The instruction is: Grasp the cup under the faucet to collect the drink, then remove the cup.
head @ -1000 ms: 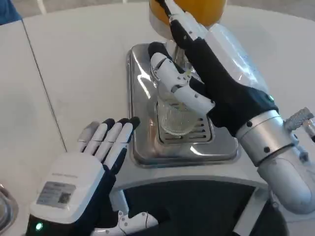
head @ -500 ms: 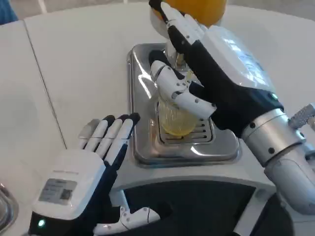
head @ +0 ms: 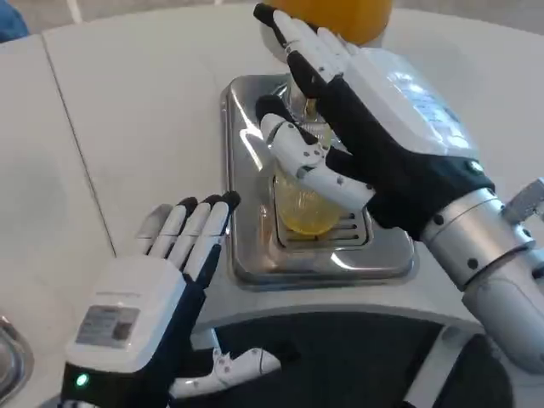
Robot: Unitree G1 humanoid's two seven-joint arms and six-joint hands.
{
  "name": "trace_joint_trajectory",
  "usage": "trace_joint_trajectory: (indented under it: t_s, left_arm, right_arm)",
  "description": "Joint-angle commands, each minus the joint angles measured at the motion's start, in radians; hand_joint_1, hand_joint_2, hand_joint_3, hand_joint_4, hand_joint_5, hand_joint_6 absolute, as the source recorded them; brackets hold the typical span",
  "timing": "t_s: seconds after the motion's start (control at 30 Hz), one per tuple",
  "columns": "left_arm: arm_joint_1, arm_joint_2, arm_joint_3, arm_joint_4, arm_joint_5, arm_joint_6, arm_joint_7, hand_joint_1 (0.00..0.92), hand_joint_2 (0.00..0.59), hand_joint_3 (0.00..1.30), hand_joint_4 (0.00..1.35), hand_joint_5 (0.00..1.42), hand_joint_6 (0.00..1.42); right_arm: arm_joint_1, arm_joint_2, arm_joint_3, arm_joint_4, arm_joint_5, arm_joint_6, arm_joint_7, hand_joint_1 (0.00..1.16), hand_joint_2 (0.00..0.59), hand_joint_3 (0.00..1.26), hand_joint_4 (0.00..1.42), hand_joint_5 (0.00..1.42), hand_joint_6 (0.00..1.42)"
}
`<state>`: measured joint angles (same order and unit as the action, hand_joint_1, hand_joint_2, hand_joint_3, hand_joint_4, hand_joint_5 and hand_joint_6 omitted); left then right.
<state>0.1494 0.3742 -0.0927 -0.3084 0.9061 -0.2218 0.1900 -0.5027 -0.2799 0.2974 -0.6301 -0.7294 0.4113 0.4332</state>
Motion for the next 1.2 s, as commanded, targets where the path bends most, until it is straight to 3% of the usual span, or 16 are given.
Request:
trace_joint_trajectory:
  t_s: [0.03,0.73,0.8,0.93,1.0,1.1,1.2]
  left_arm:
    - [-0.079,-0.02,-0.017,0.081,0.0,0.038,0.012,0.0,0.088,0.0,0.0,0.0,0.02]
    - [-0.174,-0.011,-0.084,0.161,0.014,0.054,0.023,0.0,0.094,0.0,0.0,0.02,0.03]
    - [-0.176,-0.009,-0.089,0.161,0.013,0.056,0.024,0.0,0.094,0.0,0.0,0.02,0.03]
    - [-0.175,-0.002,-0.096,0.163,0.011,0.058,0.025,0.0,0.094,0.0,0.0,0.02,0.03]
    - [-0.173,0.0,-0.099,0.164,0.011,0.057,0.026,0.0,0.094,0.0,0.0,0.02,0.03]
    - [-0.17,0.002,-0.102,0.163,0.012,0.058,0.028,0.0,0.094,0.0,0.0,0.02,0.03]
    - [-0.171,0.0,-0.104,0.164,0.013,0.063,0.028,0.0,0.094,0.0,0.0,0.02,0.03]
  right_arm:
    - [0.03,0.02,-0.035,-0.024,0.043,0.018,0.014,0.0,0.578,0.0,0.0,0.0,0.0]
    - [0.179,0.044,-0.15,-0.178,0.021,0.055,-0.024,0.0,0.586,0.0,0.0,0.0,0.0]
    - [0.234,0.067,-0.175,-0.21,0.015,0.06,-0.059,0.0,0.586,0.0,0.0,0.0,0.0]
    - [0.361,0.171,-0.218,-0.248,0.031,0.08,-0.162,0.01,0.586,0.0,0.0,0.0,0.0]
    - [0.396,0.196,-0.21,-0.25,0.028,0.067,-0.195,0.01,0.586,0.0,0.0,0.0,0.0]
    - [0.457,0.239,-0.161,-0.239,0.007,0.037,-0.268,0.0,0.586,0.0,0.0,0.0,0.0]
    - [0.49,0.245,-0.131,-0.22,-0.007,0.019,-0.292,0.0,0.586,0.0,0.0,0.0,0.0]
